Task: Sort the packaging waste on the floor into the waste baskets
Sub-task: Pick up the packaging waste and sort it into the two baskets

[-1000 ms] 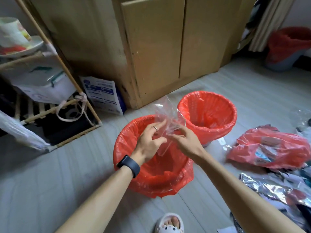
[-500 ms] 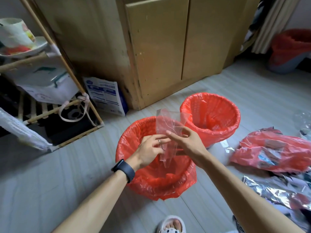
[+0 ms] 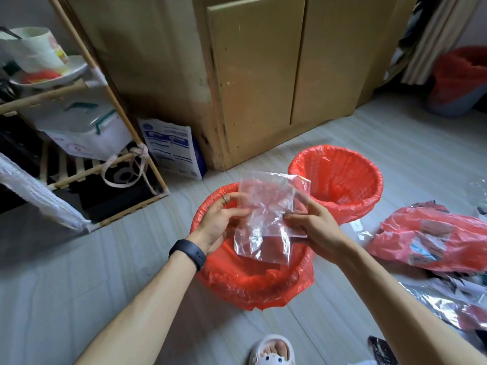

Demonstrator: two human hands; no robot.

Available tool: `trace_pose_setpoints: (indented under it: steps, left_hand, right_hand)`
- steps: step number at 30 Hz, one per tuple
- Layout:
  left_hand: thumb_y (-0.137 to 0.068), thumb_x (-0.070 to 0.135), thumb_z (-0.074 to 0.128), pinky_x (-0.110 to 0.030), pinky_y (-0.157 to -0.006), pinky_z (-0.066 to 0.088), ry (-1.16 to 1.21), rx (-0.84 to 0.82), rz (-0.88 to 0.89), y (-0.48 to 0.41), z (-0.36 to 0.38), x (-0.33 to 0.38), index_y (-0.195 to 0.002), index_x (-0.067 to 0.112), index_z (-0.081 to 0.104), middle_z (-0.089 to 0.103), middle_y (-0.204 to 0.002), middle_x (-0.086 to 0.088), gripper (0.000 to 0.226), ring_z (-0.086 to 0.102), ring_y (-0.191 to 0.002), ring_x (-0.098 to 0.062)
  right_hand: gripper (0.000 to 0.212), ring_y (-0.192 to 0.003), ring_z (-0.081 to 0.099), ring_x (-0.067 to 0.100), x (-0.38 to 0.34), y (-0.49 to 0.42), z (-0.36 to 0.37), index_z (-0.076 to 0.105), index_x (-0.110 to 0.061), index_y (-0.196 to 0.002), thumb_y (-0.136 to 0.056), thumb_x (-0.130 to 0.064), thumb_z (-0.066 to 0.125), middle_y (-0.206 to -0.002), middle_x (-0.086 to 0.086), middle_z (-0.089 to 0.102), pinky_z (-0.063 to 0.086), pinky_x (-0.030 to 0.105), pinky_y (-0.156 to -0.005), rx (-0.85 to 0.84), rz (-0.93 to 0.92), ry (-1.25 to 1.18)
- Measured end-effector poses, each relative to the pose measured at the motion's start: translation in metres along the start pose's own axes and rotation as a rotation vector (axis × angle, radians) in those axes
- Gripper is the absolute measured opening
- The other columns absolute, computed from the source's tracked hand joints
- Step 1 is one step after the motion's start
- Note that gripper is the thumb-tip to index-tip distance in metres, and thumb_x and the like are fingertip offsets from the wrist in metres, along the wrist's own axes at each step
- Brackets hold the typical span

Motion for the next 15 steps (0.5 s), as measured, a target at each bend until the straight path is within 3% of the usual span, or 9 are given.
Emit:
trace_pose_setpoints:
  steps: [3, 6, 8, 9, 11, 13, 15]
  left_hand:
    - [-0.092, -0.006, 0.053, -0.028, -0.058, 0.056, 0.115, 0.009, -0.068, -0.004, -0.004, -0.005, -0.088, 0.013, 0.07, 0.071, -0.091, -0.013, 0.026, 0.066, -0.069, -0.02]
    - [-0.093, 0.011, 0.043, -0.037, -0.072, 0.055, 0.193, -0.086, -0.199, -0.007, -0.017, -0.007, -0.1, 0.008, 0.071, 0.066, -0.1, -0.014, 0.03, 0.063, -0.079, -0.023]
    - [-0.089, 0.025, 0.049, -0.043, -0.085, 0.051, 0.172, -0.193, -0.282, -0.006, -0.025, -0.005, -0.104, 0.006, 0.072, 0.064, -0.108, -0.015, 0.034, 0.059, -0.093, -0.026]
    - [-0.087, 0.025, 0.057, -0.041, -0.085, 0.053, 0.094, -0.225, -0.284, -0.006, -0.028, -0.004, -0.106, 0.008, 0.071, 0.064, -0.108, -0.014, 0.028, 0.06, -0.094, -0.025]
    - [-0.083, 0.005, 0.068, -0.031, -0.073, 0.058, -0.095, -0.193, -0.204, -0.009, -0.03, 0.001, -0.102, 0.013, 0.064, 0.066, -0.098, -0.01, 0.02, 0.066, -0.085, -0.021]
    - [-0.079, -0.012, 0.067, -0.027, -0.067, 0.058, -0.207, -0.103, -0.133, -0.012, -0.03, 0.007, -0.099, 0.015, 0.058, 0.068, -0.085, -0.006, 0.035, 0.07, -0.077, -0.02]
    - [-0.078, -0.016, 0.068, -0.029, -0.066, 0.059, -0.271, -0.043, -0.074, -0.018, -0.034, 0.011, -0.098, 0.014, 0.057, 0.068, -0.085, -0.007, 0.038, 0.07, -0.077, -0.021]
  right_hand:
    - [0.058, -0.054, 0.052, 0.016, -0.005, 0.003, 0.006, 0.077, -0.008, -0.099, -0.082, 0.026, 0.033, -0.065, 0.004, 0.065, 0.044, 0.019, -0.048, -0.012, -0.066, 0.102]
    - [0.045, -0.077, 0.068, 0.031, -0.011, 0.003, 0.005, 0.081, -0.021, -0.095, -0.096, 0.009, 0.046, -0.092, 0.01, 0.076, 0.06, 0.041, -0.07, -0.054, -0.119, 0.339]
    - [0.031, -0.083, 0.072, 0.027, -0.017, 0.003, -0.001, 0.079, -0.027, -0.099, -0.1, -0.007, 0.055, -0.099, 0.005, 0.077, 0.061, 0.051, -0.076, -0.081, -0.151, 0.519]
    - [0.029, -0.084, 0.073, 0.024, -0.019, 0.002, -0.004, 0.078, -0.028, -0.101, -0.099, -0.01, 0.056, -0.1, 0.003, 0.077, 0.061, 0.05, -0.077, -0.104, -0.15, 0.588]
    - [0.038, -0.089, 0.074, 0.027, -0.022, 0.0, -0.007, 0.077, -0.029, -0.107, -0.1, -0.001, 0.052, -0.105, 0.001, 0.076, 0.061, 0.048, -0.077, -0.168, -0.066, 0.601]
    - [0.045, -0.101, 0.071, 0.032, -0.024, -0.003, -0.017, 0.077, -0.027, -0.112, -0.1, 0.004, 0.046, -0.112, 0.0, 0.075, 0.058, 0.05, -0.088, -0.192, 0.074, 0.436]
    - [0.036, -0.112, 0.067, 0.033, -0.025, -0.006, -0.024, 0.074, -0.024, -0.118, -0.097, -0.011, 0.047, -0.122, 0.001, 0.071, 0.05, 0.049, -0.101, -0.235, 0.178, 0.26]
Point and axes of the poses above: each hand's wrist, its own y-axis away from the middle knuckle, its own z-axis out of the palm, x = y × z, the point moved 2 cm from there along -y, towards the middle knuckle
